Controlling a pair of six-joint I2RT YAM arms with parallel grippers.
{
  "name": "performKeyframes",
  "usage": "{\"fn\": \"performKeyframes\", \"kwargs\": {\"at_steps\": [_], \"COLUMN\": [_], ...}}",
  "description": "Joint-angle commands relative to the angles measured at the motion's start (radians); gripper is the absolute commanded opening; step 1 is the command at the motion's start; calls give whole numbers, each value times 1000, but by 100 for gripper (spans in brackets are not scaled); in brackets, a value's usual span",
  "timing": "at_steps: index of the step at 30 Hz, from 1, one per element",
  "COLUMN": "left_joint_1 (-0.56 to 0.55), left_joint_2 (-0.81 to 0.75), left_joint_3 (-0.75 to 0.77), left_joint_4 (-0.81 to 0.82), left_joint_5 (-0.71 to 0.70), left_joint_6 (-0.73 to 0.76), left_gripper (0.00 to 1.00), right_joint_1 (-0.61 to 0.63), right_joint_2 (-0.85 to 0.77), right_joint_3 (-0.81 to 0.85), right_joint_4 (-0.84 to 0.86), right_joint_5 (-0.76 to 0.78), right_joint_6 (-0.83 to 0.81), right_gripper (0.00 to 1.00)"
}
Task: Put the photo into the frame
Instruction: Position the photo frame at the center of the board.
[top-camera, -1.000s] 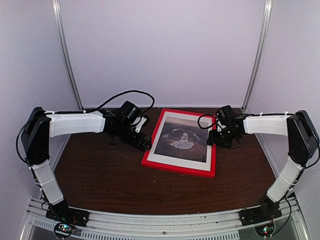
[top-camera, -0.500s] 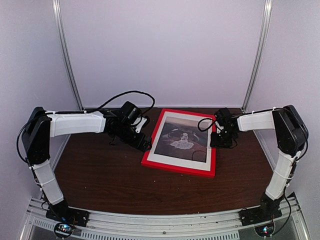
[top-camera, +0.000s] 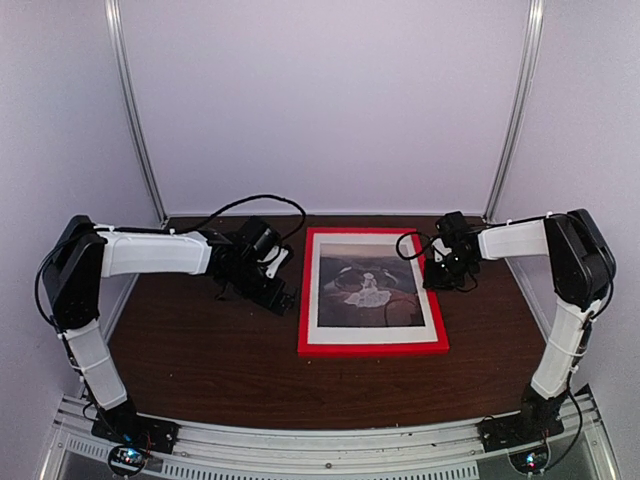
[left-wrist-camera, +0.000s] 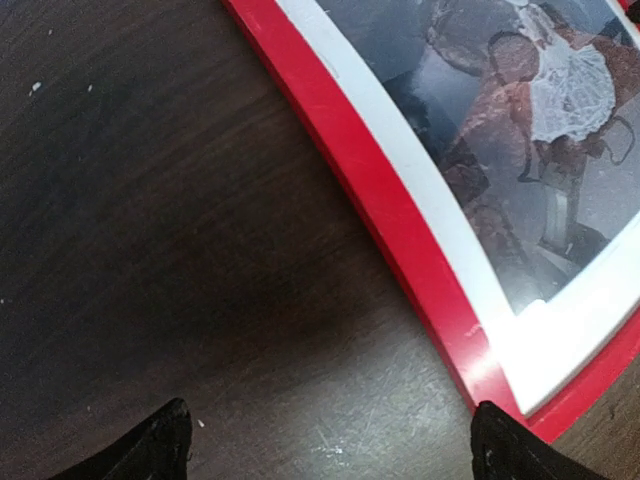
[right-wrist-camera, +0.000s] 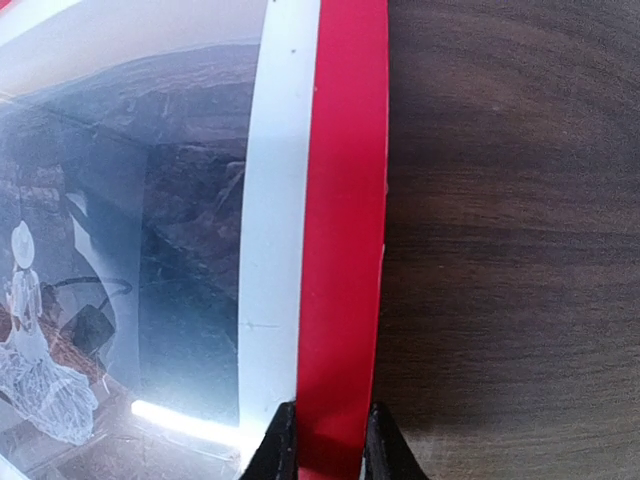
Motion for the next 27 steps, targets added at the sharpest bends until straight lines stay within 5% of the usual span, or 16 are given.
{"fn": "performKeyframes", "kwargs": {"at_steps": [1, 19, 24, 27], "left_joint_1": [10, 45, 72, 104], "left_joint_2": [-63, -174, -216, -272], "left_joint_3": [-56, -114, -114, -133], "left_joint_4": [36, 20, -3, -3], "left_joint_5": [-59, -110, -112, -98], "left_joint_6": [-25, -72, -65, -64], "left_gripper": [98, 98, 98, 98], "right_joint_1": [14, 153, 159, 159], "right_joint_2": [4, -82, -213, -317], "right_joint_3": [-2, -148, -247, -253], "right_joint_4": [-22, 136, 186, 126], "right_joint_5": [-132, -127, -146, -101], "right_joint_6": [-147, 224, 291, 246], "right_gripper": [2, 19, 34, 54]}}
